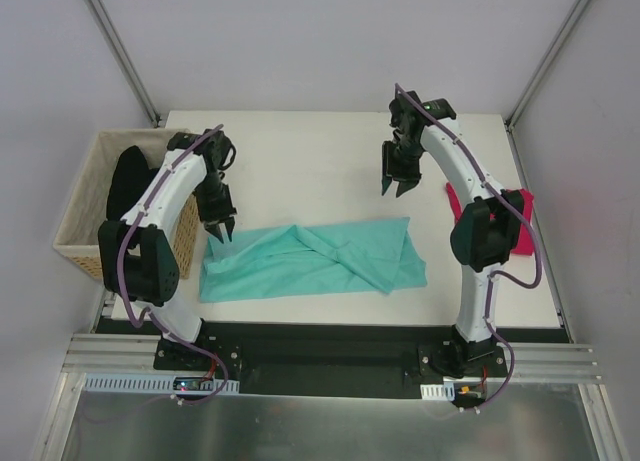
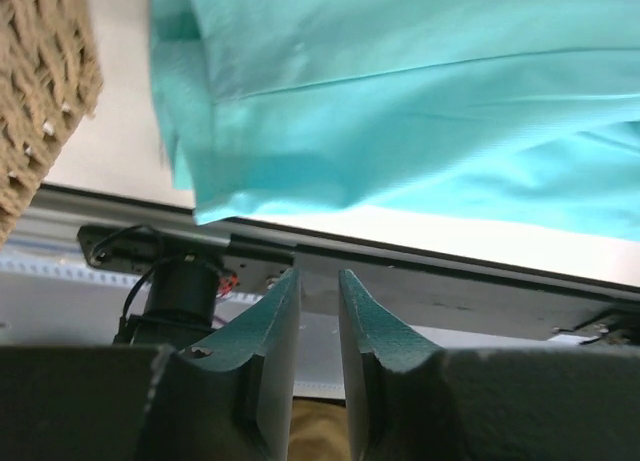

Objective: Fold and stack the t-shirts
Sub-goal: Fold the other side of the tshirt into a rectangle

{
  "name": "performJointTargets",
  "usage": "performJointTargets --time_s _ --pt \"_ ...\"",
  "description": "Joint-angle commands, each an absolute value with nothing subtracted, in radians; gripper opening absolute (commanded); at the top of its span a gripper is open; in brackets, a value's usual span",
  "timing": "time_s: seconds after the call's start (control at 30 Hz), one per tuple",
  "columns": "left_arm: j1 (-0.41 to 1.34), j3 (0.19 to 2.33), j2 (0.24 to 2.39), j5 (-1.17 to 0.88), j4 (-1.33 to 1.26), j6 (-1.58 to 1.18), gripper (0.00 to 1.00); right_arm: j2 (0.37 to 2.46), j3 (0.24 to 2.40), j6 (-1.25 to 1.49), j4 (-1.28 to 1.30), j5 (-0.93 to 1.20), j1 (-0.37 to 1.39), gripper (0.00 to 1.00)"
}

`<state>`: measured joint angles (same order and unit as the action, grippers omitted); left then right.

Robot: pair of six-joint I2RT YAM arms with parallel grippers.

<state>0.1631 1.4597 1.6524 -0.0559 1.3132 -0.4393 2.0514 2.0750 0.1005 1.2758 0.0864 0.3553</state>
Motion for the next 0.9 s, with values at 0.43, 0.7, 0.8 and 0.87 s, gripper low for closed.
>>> performJointTargets --time_s 0.43,0.7,0.8,0.87 --pt "0.175 1.772 1.738 -0.126 1.301 -0.434 0.18 1.993 1.712 0.193 1.054 0.058 0.360 0.38" --pt "0.175 1.927 1.753 -0.130 1.292 -0.442 0.18 2.034 1.661 0.209 1.014 0.069 0.387 0.08" --pt "0.175 1.974 1.770 -0.127 1.313 -0.442 0.19 2.031 1.617 0.228 0.993 0.077 0.387 0.01" --pt "0.175 2.003 1.784 -0.130 1.324 -0.440 0.19 2.017 1.594 0.253 0.967 0.087 0.387 0.01"
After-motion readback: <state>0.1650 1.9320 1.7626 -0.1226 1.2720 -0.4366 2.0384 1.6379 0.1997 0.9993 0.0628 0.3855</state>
